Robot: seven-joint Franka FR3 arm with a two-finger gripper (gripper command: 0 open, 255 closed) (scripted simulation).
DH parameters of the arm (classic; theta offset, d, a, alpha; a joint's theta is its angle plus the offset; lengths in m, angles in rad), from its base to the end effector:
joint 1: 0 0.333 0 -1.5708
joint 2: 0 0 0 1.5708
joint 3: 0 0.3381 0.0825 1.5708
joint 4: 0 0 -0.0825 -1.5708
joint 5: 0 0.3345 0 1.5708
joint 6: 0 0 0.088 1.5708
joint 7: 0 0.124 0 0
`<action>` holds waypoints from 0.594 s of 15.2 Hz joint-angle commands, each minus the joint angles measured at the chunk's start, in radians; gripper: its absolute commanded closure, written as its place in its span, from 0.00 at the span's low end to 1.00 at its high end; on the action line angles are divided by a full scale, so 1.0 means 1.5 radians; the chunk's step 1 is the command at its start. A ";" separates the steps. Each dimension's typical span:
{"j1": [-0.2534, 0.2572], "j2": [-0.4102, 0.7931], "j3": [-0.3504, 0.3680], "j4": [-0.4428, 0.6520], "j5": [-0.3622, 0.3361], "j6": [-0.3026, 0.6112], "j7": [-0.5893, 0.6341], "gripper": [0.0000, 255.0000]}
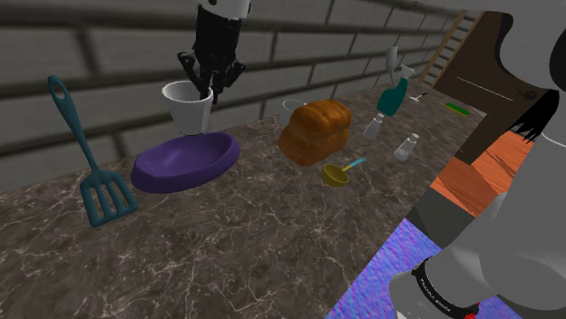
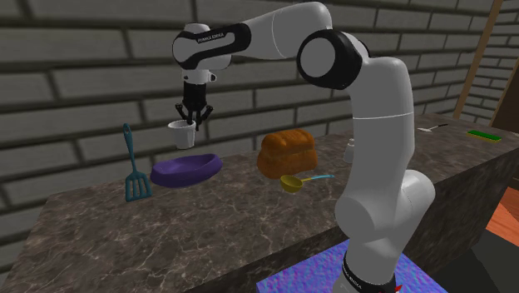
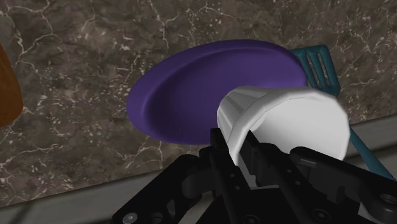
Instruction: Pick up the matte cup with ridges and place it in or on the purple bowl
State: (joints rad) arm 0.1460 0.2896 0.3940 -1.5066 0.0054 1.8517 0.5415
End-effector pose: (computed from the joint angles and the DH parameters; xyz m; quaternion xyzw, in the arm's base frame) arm 0.5392 0.2877 0.5320 -0.9976 0.0109 -0.0037 0.0689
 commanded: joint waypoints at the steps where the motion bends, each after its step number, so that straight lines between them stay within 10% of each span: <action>1: 0.000 0.001 0.000 -0.016 0.000 0.018 -0.001 1.00; 9: -0.002 0.009 -0.002 -0.078 -0.002 0.086 -0.005 1.00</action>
State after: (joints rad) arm 0.1441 0.3017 0.3912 -1.6131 0.0022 1.9691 0.5359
